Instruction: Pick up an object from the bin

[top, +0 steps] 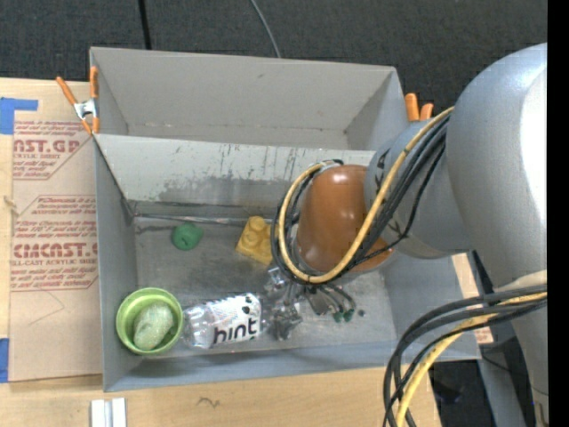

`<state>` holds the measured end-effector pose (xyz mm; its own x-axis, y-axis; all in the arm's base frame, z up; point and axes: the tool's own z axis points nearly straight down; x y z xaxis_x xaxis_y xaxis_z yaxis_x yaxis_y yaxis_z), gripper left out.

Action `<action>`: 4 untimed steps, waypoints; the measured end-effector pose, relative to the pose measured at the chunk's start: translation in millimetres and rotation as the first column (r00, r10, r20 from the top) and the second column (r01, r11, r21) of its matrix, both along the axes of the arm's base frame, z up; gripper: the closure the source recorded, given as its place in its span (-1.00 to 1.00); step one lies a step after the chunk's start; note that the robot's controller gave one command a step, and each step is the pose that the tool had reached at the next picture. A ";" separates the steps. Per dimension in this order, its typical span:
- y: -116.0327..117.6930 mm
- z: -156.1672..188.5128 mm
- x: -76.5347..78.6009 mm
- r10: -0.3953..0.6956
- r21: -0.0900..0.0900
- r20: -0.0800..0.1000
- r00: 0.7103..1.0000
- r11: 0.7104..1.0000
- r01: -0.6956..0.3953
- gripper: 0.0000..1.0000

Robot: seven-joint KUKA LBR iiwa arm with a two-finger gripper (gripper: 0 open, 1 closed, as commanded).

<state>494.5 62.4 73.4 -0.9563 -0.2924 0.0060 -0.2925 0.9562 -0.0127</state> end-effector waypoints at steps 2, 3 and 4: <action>-0.1 4.6 -1.5 0.000 0.002 -0.003 1.000 1.000 0.000 1.00; 1.6 23.9 -3.8 0.000 0.007 -0.008 1.000 1.000 0.000 1.00; 3.3 46.8 -2.2 0.001 0.010 -0.001 1.000 1.000 -0.001 1.00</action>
Offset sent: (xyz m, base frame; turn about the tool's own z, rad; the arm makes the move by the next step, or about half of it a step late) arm -0.0001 0.0000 0.0614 0.0000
